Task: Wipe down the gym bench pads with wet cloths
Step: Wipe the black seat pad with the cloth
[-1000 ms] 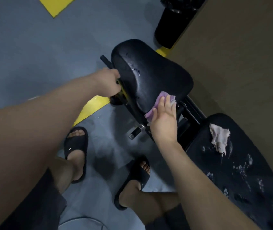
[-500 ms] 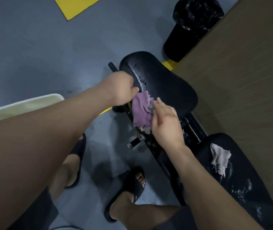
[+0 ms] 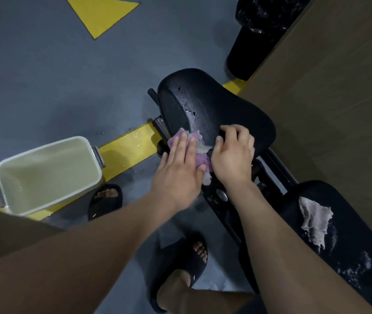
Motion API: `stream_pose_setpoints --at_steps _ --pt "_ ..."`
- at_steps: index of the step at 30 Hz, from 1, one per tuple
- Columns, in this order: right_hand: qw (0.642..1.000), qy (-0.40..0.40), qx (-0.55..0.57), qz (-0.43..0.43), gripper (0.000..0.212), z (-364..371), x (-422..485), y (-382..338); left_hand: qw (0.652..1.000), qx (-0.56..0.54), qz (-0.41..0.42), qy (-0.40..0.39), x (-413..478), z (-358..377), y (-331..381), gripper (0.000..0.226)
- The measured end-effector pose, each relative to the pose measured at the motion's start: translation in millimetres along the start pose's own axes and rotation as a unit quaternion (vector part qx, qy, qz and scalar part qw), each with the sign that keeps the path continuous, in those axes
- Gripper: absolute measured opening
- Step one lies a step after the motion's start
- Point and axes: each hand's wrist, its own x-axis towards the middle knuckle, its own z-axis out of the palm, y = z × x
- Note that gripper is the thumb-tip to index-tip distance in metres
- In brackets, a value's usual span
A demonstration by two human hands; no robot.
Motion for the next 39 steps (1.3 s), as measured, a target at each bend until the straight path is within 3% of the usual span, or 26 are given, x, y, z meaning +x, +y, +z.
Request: stream_pose_setpoints --at_steps 6,11,16,22,24,27,33,36,39 --pt "0.994 0.065 -0.021 0.086 0.02 18 9 -8 0.994 -0.089 -0.044 0.039 38 -8 -28 0.071" --pt "0.988 0.123 -0.055 0.074 0.021 27 6 -8 0.944 -0.3 -0.135 0.029 6 8 10 0.076" --pt "0.982 0.157 -0.074 0.071 0.022 36 8 -8 0.922 -0.315 -0.22 0.051 62 -7 4 0.081" --pt "0.979 0.175 -0.081 0.06 0.022 41 7 -7 0.923 -0.336 -0.18 0.06 35 5 5 0.079" --pt "0.978 0.182 -0.085 0.061 0.022 42 8 -6 0.904 -0.37 -0.197 0.081 54 4 -1 0.068" --pt "0.977 0.187 -0.089 0.059 0.022 44 8 -7 0.864 -0.44 -0.216 0.119 95 -10 -24 0.021" --pt "0.976 0.192 -0.087 0.059 0.023 45 8 -6 0.823 -0.508 -0.21 0.14 86 1 -41 0.023" --pt "0.976 0.192 -0.087 0.057 0.023 45 7 -7 0.828 -0.491 -0.219 0.156 78 15 -32 0.033" --pt "0.976 0.194 -0.086 0.054 0.024 46 8 -6 0.812 -0.514 -0.22 0.169 112 -12 -37 0.021"
